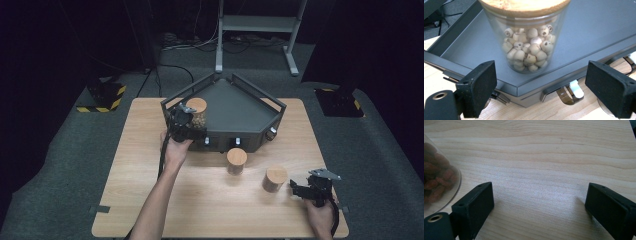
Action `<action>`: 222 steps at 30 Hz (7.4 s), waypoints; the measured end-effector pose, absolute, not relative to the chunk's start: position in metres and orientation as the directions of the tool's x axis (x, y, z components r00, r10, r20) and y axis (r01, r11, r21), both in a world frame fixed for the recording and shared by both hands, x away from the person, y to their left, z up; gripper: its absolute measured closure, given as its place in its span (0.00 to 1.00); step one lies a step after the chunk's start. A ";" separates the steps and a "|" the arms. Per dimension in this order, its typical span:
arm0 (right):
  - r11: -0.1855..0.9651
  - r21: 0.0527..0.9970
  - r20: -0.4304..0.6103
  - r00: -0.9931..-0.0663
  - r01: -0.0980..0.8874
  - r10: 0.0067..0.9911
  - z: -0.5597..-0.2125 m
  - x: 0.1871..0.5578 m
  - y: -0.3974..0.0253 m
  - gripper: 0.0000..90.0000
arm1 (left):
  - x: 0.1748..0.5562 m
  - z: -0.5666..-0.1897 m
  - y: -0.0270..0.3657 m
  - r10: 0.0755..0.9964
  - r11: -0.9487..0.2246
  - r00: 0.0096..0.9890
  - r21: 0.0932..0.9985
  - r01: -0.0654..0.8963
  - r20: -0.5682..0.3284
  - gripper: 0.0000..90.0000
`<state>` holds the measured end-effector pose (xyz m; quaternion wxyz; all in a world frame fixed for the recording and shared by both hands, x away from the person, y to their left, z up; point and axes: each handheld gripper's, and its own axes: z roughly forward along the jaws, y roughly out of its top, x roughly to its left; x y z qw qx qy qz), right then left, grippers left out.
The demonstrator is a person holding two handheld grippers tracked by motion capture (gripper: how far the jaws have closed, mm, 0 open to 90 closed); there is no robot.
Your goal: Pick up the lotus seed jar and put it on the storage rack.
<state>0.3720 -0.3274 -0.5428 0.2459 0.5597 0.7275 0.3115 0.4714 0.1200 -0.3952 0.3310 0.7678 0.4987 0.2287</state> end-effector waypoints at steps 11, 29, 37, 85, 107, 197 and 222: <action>0.179 0.729 -0.009 -0.253 0.661 0.968 -0.543 0.372 -0.327 0.09 | 0.463 -0.399 0.119 0.909 -0.295 0.416 0.735 0.611 0.019 0.12; 0.180 0.728 -0.010 -0.253 0.661 0.967 -0.543 0.372 -0.327 0.09 | 0.448 -0.409 0.122 0.900 -0.304 0.436 0.737 0.604 0.013 0.12; 0.180 0.728 -0.009 -0.253 0.661 0.967 -0.543 0.372 -0.327 0.09 | 0.443 -0.410 0.123 0.897 -0.304 0.441 0.740 0.600 0.010 0.12; 0.180 0.728 -0.009 -0.253 0.661 0.967 -0.543 0.372 -0.327 0.09 | 0.427 -0.427 0.133 0.898 -0.292 0.440 0.739 0.607 -0.007 0.12; 0.180 0.728 -0.009 -0.253 0.661 0.967 -0.543 0.372 -0.327 0.09 | 0.423 -0.435 0.136 0.896 -0.288 0.443 0.733 0.617 -0.021 0.12; 0.180 0.729 -0.009 -0.253 0.661 0.967 -0.543 0.372 -0.327 0.09 | 0.406 -0.478 0.147 0.905 -0.245 0.417 0.709 0.662 -0.077 0.12; 0.180 0.728 -0.010 -0.253 0.661 0.967 -0.543 0.372 -0.327 0.09 | 0.401 -0.489 0.144 0.906 -0.256 0.418 0.700 0.667 -0.067 0.11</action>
